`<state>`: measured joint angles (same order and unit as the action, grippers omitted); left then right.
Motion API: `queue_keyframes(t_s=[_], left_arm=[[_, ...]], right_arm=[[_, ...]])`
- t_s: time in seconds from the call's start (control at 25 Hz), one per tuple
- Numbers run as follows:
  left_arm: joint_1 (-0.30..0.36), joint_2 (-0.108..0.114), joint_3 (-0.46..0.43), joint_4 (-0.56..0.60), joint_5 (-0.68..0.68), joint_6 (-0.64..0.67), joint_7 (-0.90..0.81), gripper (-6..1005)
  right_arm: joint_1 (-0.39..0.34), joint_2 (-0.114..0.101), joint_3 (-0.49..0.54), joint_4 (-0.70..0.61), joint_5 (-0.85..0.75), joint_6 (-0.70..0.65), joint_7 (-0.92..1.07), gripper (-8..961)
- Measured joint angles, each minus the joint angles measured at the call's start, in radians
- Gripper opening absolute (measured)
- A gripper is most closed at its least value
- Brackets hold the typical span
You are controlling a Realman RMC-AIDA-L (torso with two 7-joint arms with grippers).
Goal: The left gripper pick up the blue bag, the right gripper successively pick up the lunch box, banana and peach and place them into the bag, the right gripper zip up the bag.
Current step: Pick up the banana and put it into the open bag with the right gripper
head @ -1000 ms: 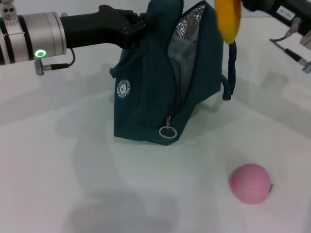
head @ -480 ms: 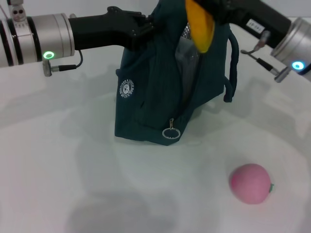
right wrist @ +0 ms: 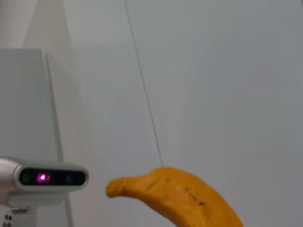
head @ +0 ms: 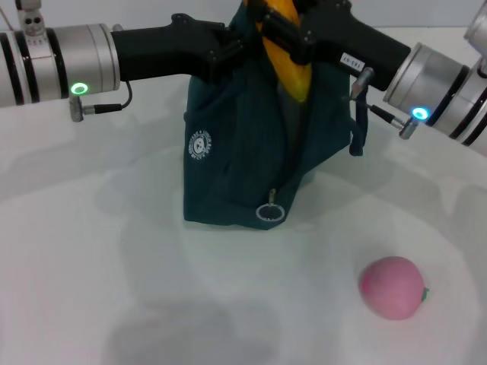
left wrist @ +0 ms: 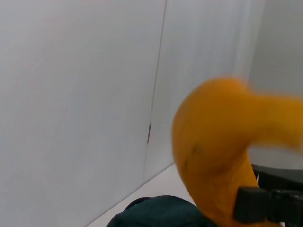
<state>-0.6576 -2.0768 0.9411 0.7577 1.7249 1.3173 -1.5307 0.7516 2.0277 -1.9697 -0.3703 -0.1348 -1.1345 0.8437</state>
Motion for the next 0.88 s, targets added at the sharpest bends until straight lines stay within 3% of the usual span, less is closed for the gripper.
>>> queue_keyframes(t_s=[0.52,0.88], left_arm=[[0.001,0.007,-0.006,0.000,0.003,-0.014,-0.012,110],[-0.001,0.008,-0.006,0.000,0.005,-0.025,-0.017,110]], right_arm=[[-0.104,0.000,-0.028,-0.042,0.056,-0.067,-0.096,426],[-0.116,0.000,-0.094,-0.033,0.091,-0.058,-0.099,467]])
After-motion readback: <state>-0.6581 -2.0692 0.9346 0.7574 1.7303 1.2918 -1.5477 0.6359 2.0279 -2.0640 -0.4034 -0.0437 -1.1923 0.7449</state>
